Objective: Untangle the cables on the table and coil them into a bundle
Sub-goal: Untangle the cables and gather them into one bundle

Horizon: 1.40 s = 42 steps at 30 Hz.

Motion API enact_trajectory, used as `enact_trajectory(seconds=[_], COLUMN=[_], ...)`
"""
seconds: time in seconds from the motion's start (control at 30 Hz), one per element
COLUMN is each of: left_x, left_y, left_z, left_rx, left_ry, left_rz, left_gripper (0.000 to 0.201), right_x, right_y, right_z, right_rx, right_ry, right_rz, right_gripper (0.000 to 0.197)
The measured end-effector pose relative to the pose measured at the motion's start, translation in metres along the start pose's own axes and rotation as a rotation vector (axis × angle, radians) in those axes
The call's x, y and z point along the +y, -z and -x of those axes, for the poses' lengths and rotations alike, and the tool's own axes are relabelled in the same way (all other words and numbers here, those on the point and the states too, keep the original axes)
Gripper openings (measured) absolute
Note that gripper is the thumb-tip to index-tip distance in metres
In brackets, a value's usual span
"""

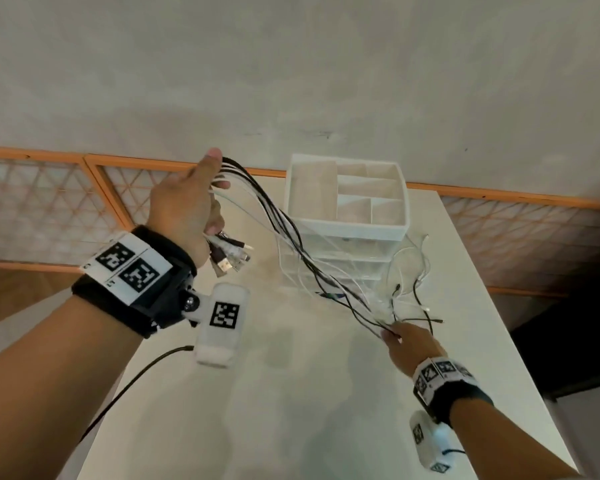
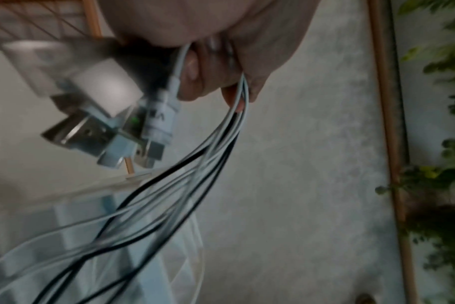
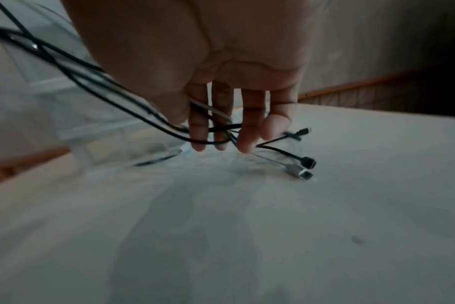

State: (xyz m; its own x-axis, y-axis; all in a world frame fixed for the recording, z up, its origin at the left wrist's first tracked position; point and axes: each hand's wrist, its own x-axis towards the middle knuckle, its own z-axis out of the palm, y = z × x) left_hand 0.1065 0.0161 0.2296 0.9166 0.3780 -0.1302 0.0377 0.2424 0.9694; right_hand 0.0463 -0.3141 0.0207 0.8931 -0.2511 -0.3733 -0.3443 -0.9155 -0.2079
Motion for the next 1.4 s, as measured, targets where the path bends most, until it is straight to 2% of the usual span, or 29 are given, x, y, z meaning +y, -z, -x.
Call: enact_trajectory(seconds=[0.07, 0.13, 0.33, 0.43, 0.5, 0.6, 0.63, 0.7, 0.77, 0.8, 0.87, 0.93, 1.03, 1.13, 1.2, 1.23, 1.33, 1.4], left_x=[-0.011, -0.029, -0.084, -0.090, -0.083, -0.060, -0.051, -0.036, -0.029, -0.028, -0.032, -0.041, -0.053, -0.058, -0.058, -0.058, -0.058, -0.056], left_y=[-0.001, -0.002, 0.015, 0.029, 0.035, 0.036, 0.035, 0.029, 0.023, 0.019, 0.012, 0.005, -0.005, -0.009, -0.008, -0.006, -0.003, -0.002], left_z=[0.001, 0.001, -0.007, -0.014, -0.018, -0.023, -0.023, -0.019, -0.017, -0.016, -0.015, -0.011, -0.002, 0.001, -0.001, -0.002, -0.006, -0.007], left_rx=[-0.041, -0.036, 0.034, 0.117, 0.209, 0.305, 0.308, 0.276, 0.213, 0.174, 0.096, 0.035, -0.004, 0.001, 0.014, 0.023, 0.056, 0.069], left_ry=[0.001, 0.023, -0.014, 0.015, 0.058, 0.073, 0.051, 0.009, -0.006, -0.007, -0.006, 0.004, 0.010, 0.004, 0.002, -0.001, -0.018, -0.036], left_rz=[-0.110, -0.276, -0.589, -0.637, -0.515, -0.279, -0.199, -0.080, -0.063, -0.082, -0.142, -0.222, -0.317, -0.369, -0.390, -0.395, -0.360, -0.334], left_gripper=[0.031, 0.033, 0.058, 0.052, 0.047, 0.031, 0.029, 0.030, 0.030, 0.030, 0.031, 0.034, 0.037, 0.039, 0.040, 0.041, 0.040, 0.039], right_x=[-0.007, -0.023, -0.058, -0.054, -0.037, 0.001, 0.014, 0.030, 0.036, 0.031, 0.013, -0.011, -0.045, -0.061, -0.062, -0.061, -0.054, -0.052], right_y=[0.007, 0.032, 0.133, 0.144, 0.126, 0.069, 0.049, 0.016, 0.001, 0.005, 0.030, 0.065, 0.117, 0.146, 0.155, 0.154, 0.142, 0.141], right_z=[-0.001, 0.002, 0.018, 0.027, 0.019, -0.009, -0.015, -0.020, -0.023, -0.022, -0.017, -0.007, 0.016, 0.027, 0.028, 0.028, 0.024, 0.026], right_rx=[0.010, 0.125, 0.715, 0.964, 0.921, 0.623, 0.495, 0.259, 0.114, 0.087, 0.145, 0.286, 0.586, 0.837, 0.993, 1.010, 0.893, 0.970], right_ry=[0.016, 0.085, 0.336, 0.438, 0.378, 0.067, -0.029, -0.185, -0.249, -0.256, -0.228, -0.161, 0.089, 0.287, 0.372, 0.395, 0.398, 0.440], right_rz=[-0.143, -0.301, -0.905, -0.853, -0.738, -0.481, -0.375, -0.256, -0.175, -0.171, -0.292, -0.597, -0.949, -1.117, -1.040, -0.962, -0.758, -0.689], right_gripper=[0.034, 0.031, 0.028, 0.024, 0.024, 0.038, 0.042, 0.036, 0.039, 0.042, 0.041, 0.036, 0.037, 0.034, 0.033, 0.032, 0.034, 0.039])
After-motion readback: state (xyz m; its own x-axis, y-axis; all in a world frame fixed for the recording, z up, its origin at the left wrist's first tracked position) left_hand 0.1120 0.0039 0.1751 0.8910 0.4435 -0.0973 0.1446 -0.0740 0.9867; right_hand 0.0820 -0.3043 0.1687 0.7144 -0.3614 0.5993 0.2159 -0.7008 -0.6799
